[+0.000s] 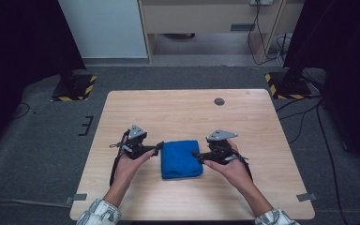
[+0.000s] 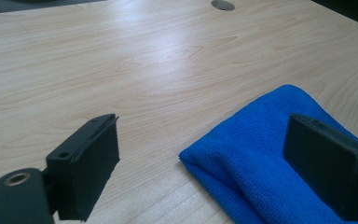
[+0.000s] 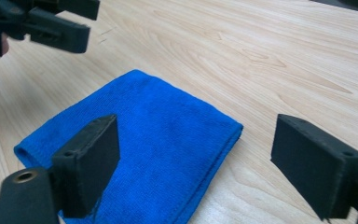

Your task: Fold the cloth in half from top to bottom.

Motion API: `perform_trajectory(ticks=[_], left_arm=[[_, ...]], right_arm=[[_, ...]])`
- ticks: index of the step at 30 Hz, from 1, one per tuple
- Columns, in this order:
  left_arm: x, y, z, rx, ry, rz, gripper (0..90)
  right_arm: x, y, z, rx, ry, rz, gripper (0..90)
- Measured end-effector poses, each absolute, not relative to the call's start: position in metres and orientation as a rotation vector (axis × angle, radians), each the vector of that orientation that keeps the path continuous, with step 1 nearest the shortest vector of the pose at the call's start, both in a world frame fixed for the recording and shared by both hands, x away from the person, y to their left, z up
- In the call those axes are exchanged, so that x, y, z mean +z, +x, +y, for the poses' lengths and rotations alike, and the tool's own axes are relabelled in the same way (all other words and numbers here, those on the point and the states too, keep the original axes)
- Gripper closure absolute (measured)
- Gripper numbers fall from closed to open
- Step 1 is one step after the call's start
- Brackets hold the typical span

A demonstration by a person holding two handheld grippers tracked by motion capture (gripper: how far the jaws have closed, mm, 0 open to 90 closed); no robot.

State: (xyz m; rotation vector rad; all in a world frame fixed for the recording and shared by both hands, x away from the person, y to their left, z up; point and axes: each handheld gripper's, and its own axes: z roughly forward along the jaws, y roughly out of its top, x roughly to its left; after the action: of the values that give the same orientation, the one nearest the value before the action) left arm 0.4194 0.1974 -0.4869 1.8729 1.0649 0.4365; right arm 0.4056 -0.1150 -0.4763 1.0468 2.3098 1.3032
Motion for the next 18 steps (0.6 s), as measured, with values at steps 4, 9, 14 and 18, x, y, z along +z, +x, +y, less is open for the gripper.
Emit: perform_trajectory(ticks=[4, 9, 14, 18], left_arm=[[-0.486, 0.419, 0.195, 0.437, 1.877, 1.047, 6.5], [-0.487, 0.419, 0.188, 0.431, 1.906, 1.034, 6.1], [-0.485, 0.418, 0.188, 0.427, 1.908, 1.029, 5.9], [-0.486, 0.419, 0.191, 0.423, 1.908, 1.037, 5.9]], right_arm=[[-0.474, 0.409, -0.121, 1.313, 1.048, 2.293, 10.0], [-0.472, 0.414, -0.129, 1.312, 1.077, 2.281, 9.6], [-0.471, 0.418, -0.138, 1.321, 1.112, 2.259, 9.5], [-0.471, 0.42, -0.145, 1.314, 1.124, 2.243, 9.5]])
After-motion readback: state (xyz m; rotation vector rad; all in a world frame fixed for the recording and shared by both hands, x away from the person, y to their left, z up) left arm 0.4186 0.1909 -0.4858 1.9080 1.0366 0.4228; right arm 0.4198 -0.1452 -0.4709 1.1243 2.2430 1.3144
